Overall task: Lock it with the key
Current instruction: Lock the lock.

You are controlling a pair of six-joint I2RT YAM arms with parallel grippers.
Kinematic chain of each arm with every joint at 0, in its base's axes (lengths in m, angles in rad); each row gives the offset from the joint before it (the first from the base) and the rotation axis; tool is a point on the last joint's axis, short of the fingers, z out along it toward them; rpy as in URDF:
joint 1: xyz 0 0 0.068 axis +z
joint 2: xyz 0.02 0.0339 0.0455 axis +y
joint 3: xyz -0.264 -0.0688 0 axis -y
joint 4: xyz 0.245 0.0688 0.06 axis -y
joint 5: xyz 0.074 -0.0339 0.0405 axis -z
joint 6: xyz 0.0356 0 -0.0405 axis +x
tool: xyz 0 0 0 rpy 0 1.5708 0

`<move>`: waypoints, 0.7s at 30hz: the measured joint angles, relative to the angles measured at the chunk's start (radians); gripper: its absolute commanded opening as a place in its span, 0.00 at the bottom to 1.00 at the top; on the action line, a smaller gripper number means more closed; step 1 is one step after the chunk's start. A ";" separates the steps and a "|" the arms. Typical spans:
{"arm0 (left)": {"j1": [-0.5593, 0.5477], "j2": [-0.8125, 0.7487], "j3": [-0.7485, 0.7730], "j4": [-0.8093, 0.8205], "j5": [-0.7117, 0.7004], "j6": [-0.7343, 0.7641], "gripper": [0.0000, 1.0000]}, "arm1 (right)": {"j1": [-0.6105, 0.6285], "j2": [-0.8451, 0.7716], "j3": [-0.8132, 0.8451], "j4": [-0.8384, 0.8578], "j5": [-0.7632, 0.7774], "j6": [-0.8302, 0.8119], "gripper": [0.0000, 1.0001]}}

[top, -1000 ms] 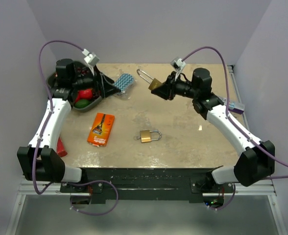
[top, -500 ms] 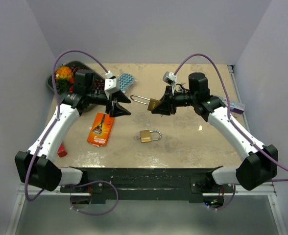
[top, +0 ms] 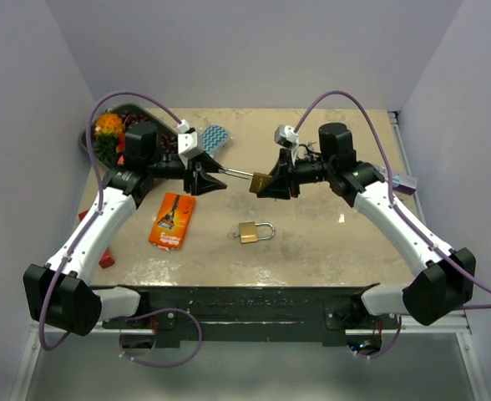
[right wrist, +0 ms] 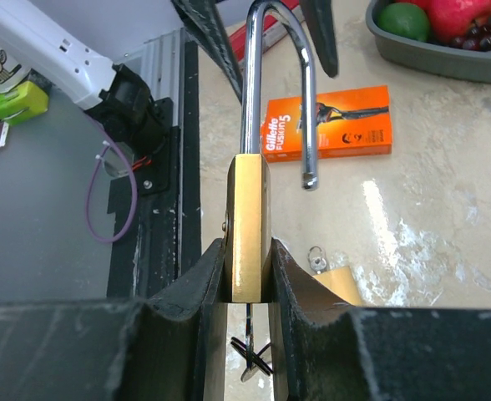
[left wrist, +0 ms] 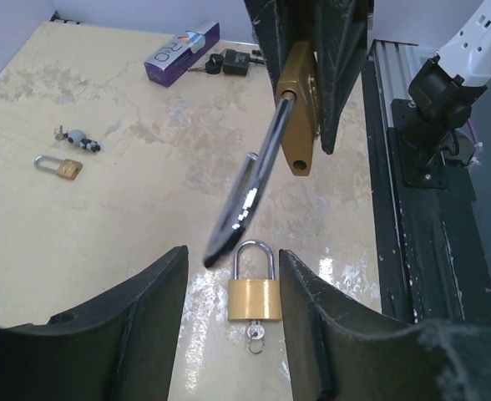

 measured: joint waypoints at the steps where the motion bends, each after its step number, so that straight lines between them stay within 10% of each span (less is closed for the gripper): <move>1: 0.000 0.001 -0.002 0.009 0.000 -0.007 0.52 | 0.004 0.000 0.003 -0.001 -0.002 -0.002 0.00; 21: -0.007 -0.005 -0.046 0.157 0.068 -0.127 0.39 | 0.027 0.000 0.028 -0.024 -0.010 -0.042 0.00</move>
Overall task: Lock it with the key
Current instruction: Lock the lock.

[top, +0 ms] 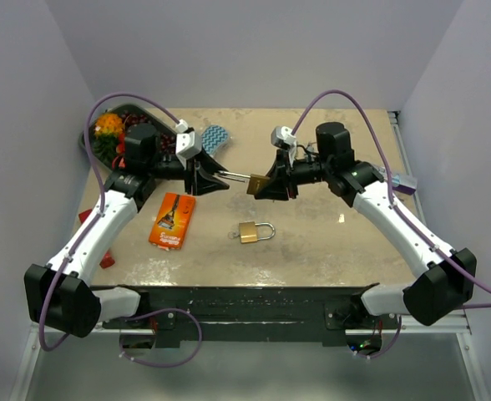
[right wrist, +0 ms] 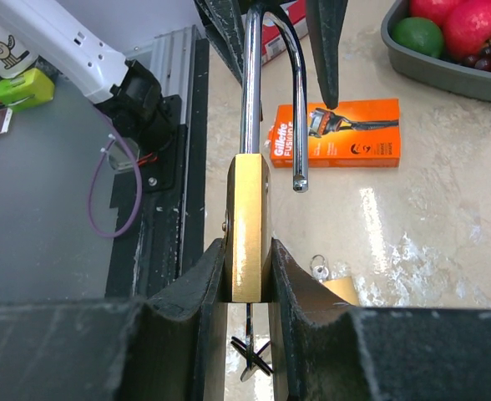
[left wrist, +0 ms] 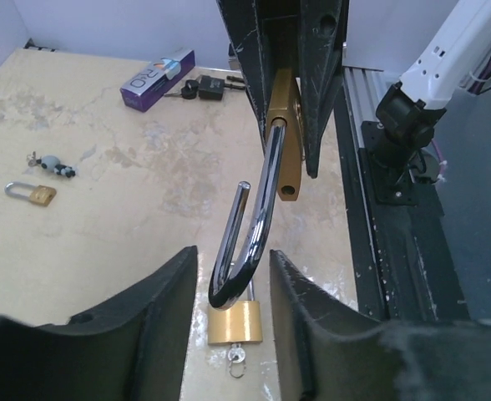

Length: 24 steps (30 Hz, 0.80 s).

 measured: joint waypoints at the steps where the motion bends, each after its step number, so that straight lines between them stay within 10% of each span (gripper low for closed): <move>1: 0.000 -0.005 -0.008 0.010 0.002 -0.018 0.36 | 0.001 0.000 0.001 0.000 0.000 0.000 0.00; 8: -0.003 -0.015 -0.020 0.040 0.042 -0.082 0.00 | 0.005 -0.002 0.001 0.005 0.017 -0.001 0.00; 24: -0.062 -0.015 -0.006 0.050 0.014 -0.204 0.00 | 0.019 -0.039 0.002 -0.010 0.059 -0.049 0.00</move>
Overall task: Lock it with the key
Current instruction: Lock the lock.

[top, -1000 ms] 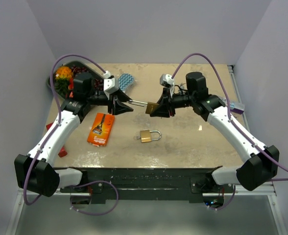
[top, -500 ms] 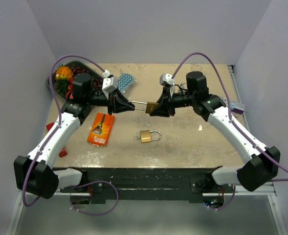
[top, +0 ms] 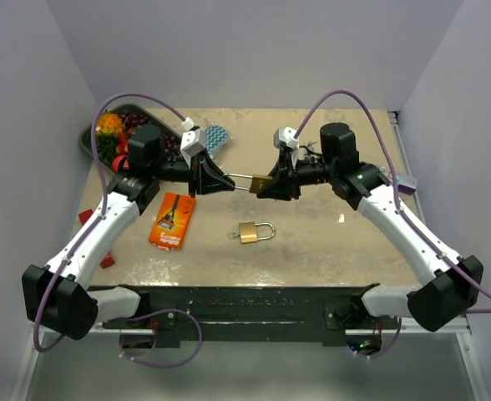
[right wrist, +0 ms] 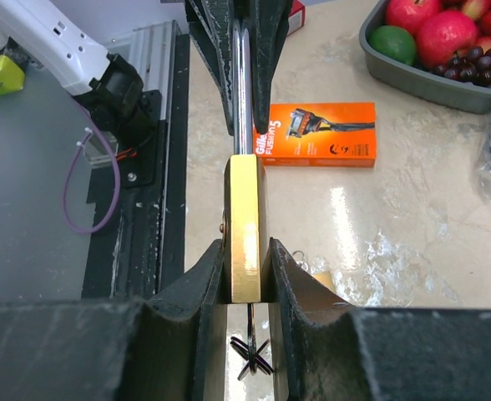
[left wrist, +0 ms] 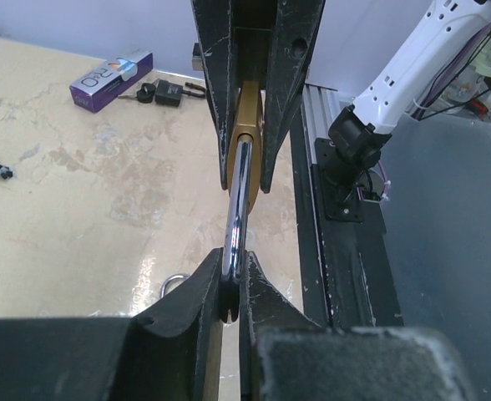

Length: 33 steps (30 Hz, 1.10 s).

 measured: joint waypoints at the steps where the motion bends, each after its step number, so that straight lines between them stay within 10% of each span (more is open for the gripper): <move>1: -0.005 0.000 0.000 0.003 -0.005 -0.005 0.00 | 0.002 0.000 0.001 -0.003 0.000 0.000 0.00; 33: -0.039 -0.011 -0.045 0.250 -0.035 -0.182 0.00 | 0.064 0.051 0.042 -0.052 0.028 0.025 0.00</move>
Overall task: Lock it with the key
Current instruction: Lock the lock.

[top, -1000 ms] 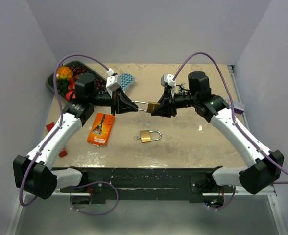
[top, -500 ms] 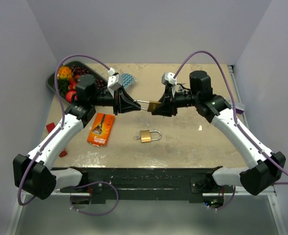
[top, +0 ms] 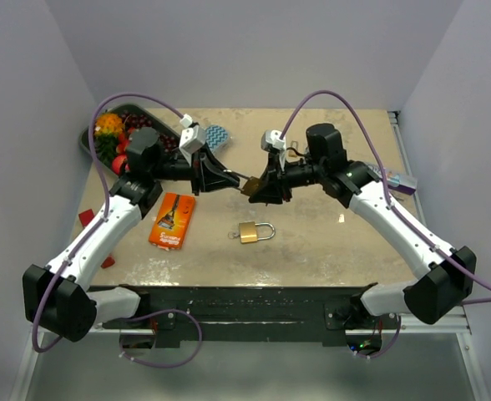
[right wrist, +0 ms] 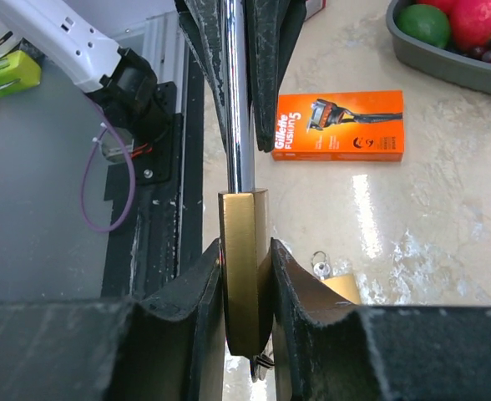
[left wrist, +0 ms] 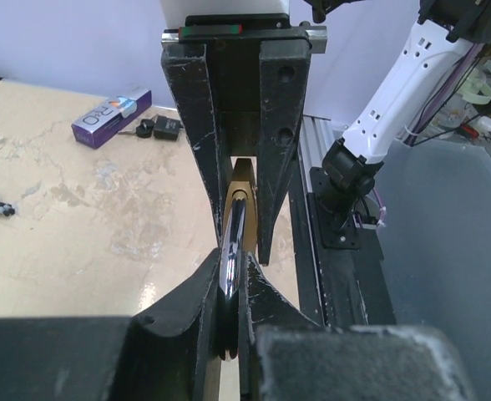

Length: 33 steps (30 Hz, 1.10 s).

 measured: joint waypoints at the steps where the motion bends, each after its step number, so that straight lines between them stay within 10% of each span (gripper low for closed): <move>1: 0.012 0.001 0.006 -0.018 0.008 0.015 0.00 | -0.001 0.000 0.000 0.000 0.001 -0.003 0.00; 3: 0.025 0.006 0.028 -0.069 0.021 0.056 0.00 | -0.014 0.003 0.000 0.014 -0.003 -0.002 0.05; 7: 0.042 0.018 0.064 -0.125 0.041 0.108 0.00 | -0.032 0.005 0.000 0.037 -0.015 0.004 0.56; 10: 0.082 0.027 0.064 -0.135 0.049 0.097 0.00 | -0.062 0.004 0.004 0.029 -0.026 0.010 0.67; 33: 0.141 0.062 0.064 -0.082 0.111 0.027 0.00 | -0.124 -0.027 -0.019 0.042 -0.021 0.009 0.38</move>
